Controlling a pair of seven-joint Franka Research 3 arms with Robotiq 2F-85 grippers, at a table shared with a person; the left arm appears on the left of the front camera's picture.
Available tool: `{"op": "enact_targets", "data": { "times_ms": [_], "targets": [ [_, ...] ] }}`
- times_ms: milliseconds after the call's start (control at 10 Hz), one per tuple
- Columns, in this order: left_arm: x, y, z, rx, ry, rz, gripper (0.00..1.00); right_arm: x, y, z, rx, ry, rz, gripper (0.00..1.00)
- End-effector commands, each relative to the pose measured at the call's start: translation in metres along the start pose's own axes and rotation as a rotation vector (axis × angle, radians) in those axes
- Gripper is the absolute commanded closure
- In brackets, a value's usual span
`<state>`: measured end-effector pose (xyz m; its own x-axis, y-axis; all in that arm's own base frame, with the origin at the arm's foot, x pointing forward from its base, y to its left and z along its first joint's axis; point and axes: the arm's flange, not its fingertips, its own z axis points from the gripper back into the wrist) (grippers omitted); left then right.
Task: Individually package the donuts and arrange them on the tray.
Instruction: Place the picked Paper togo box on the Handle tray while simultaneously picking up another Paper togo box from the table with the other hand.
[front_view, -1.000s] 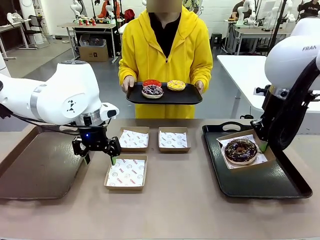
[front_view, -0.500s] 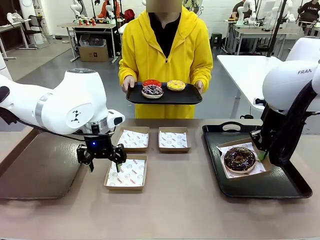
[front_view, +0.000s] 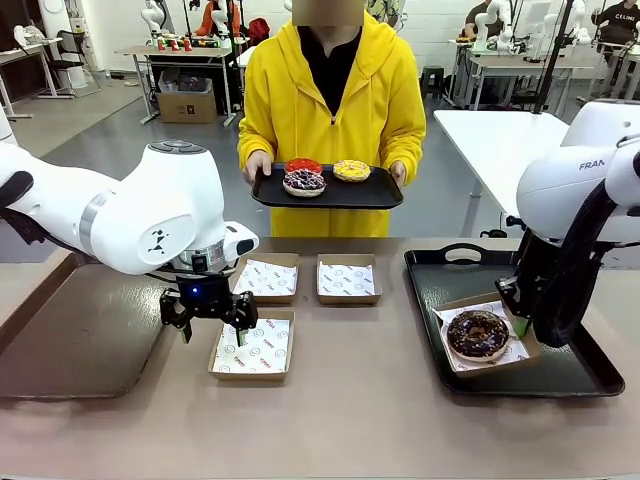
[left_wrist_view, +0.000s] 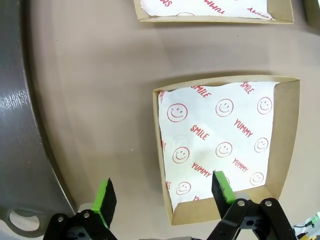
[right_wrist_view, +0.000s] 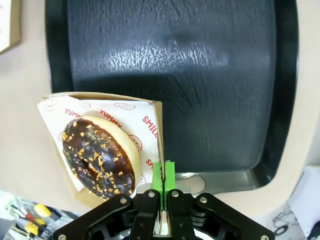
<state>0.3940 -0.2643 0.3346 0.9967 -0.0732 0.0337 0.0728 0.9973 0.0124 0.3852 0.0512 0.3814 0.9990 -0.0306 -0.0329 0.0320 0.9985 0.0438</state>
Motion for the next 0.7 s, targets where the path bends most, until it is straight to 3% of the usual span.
{"op": "enact_targets", "data": {
  "times_ms": [0, 600],
  "targets": [
    [0.004, -0.007, -0.006, 0.021, -0.037, 0.013, 0.00, 0.011, -0.008, -0.008, 0.020, 0.010, 0.016, 0.99],
    [0.015, -0.008, -0.019, 0.010, -0.021, 0.023, 0.00, 0.017, -0.010, -0.016, 0.032, 0.039, 0.025, 0.99]
  ]
}}
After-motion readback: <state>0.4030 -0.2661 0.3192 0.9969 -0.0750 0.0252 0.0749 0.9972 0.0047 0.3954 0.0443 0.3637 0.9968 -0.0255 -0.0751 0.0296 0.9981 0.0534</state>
